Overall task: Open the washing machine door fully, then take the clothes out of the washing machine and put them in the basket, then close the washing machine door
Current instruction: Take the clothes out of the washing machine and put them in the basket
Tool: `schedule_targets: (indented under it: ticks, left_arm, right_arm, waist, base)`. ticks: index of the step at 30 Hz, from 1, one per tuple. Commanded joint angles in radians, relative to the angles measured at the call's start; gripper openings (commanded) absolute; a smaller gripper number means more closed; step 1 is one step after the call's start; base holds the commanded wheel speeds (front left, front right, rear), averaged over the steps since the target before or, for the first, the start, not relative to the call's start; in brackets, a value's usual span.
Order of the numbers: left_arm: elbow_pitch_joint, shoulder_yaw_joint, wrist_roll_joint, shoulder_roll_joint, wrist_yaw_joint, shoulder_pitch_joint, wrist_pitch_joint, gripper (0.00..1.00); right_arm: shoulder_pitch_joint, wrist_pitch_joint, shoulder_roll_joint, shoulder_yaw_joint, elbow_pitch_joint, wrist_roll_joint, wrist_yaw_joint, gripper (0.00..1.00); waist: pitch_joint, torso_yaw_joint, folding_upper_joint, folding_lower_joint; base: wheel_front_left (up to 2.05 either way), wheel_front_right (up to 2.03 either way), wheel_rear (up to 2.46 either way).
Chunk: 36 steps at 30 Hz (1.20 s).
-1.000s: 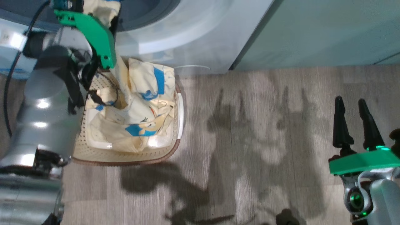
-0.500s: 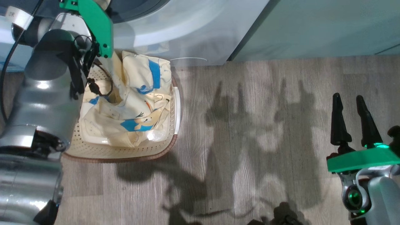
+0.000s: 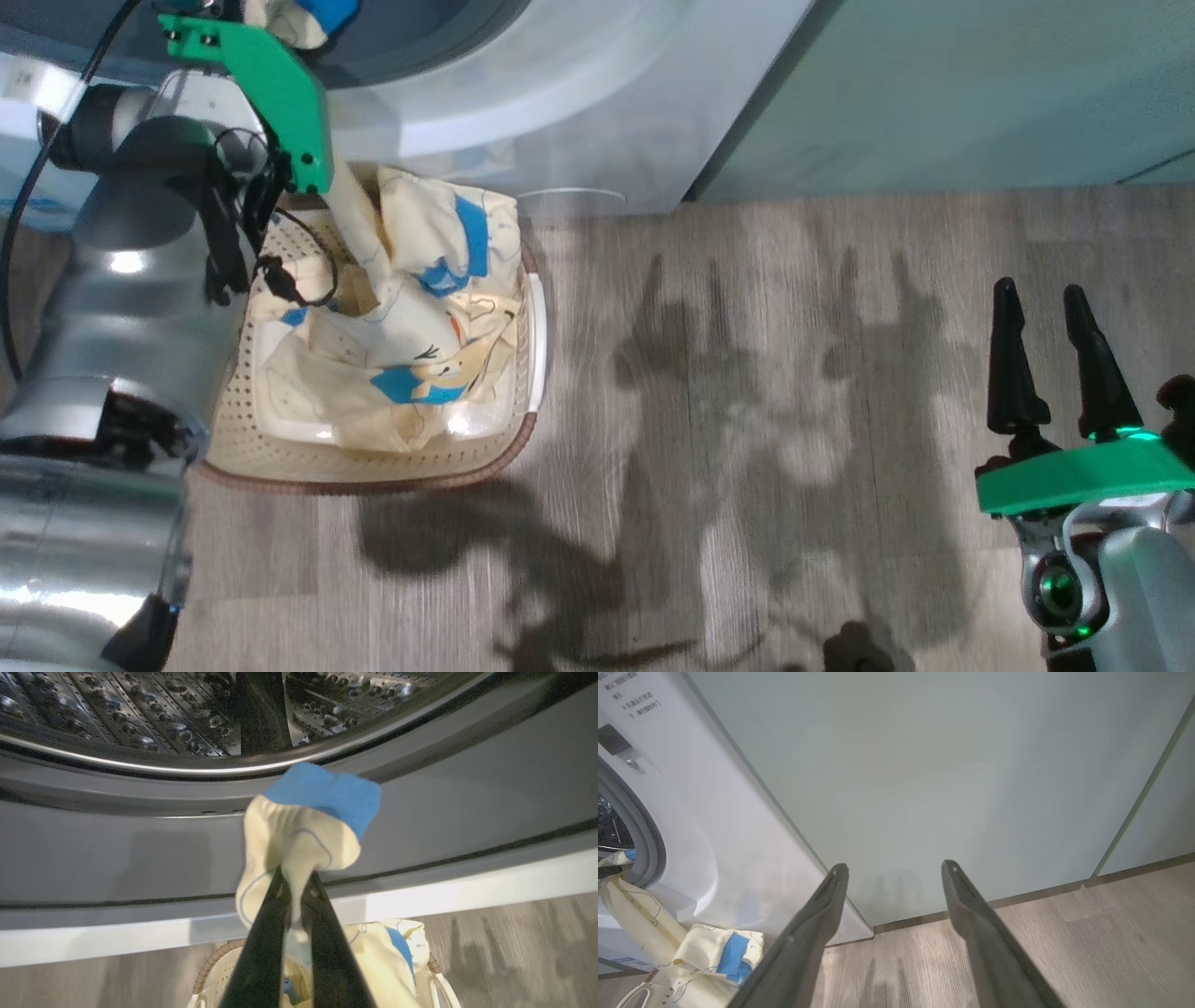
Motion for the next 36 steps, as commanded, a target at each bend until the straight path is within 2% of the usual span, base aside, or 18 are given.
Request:
schedule_targets:
  ticks: [1,11,19,26,29,36]
  left_arm:
    - [-0.023,0.020,-0.011,0.036,-0.008,0.000,-0.028,0.00]
    - [-0.011,0.029,-0.075,0.000,-0.072,0.193,-0.093,0.00]
    - [-0.013,0.024,-0.115,-0.041,-0.089,0.311,-0.076,0.00]
    - [0.030,0.014,-0.113,-0.031,-0.060,0.314,-0.035,0.00]
    - [0.051,0.020,-0.129,-0.029,-0.064,0.309,-0.013,0.00]
    - [0.078,0.029,-0.145,0.009,-0.045,0.285,0.004,0.00]
  right_arm:
    - [-0.001,-0.009,-0.003,0.016,-0.022,-0.003,0.004,1.00]
    - [0.037,-0.009,-0.005,0.003,-0.020,-0.003,0.004,1.00]
    - [0.028,-0.009,-0.011,0.010,-0.028,-0.001,0.004,1.00]
    - [0.003,-0.009,-0.019,0.018,-0.037,-0.001,0.004,1.00]
    - [-0.007,-0.009,-0.019,0.014,-0.042,-0.002,0.004,1.00]
    - [-0.038,-0.009,-0.016,0.015,-0.054,-0.004,0.004,1.00]
  waist:
    - [-0.016,0.002,0.0000,0.0000]
    - [-0.085,0.029,0.0000,0.0000]
    - [-0.067,0.047,0.0000,0.0000]
    - [-0.010,0.030,0.0000,0.0000]
    - [0.023,0.018,0.0000,0.0000]
    - [0.109,-0.001,0.0000,0.0000]
  base:
    - [0.00,0.00,0.00]
    - [0.00,0.00,0.00]
    - [0.00,0.00,0.00]
    - [0.00,0.00,0.00]
    - [0.00,0.00,0.00]
    - [0.00,0.00,0.00]
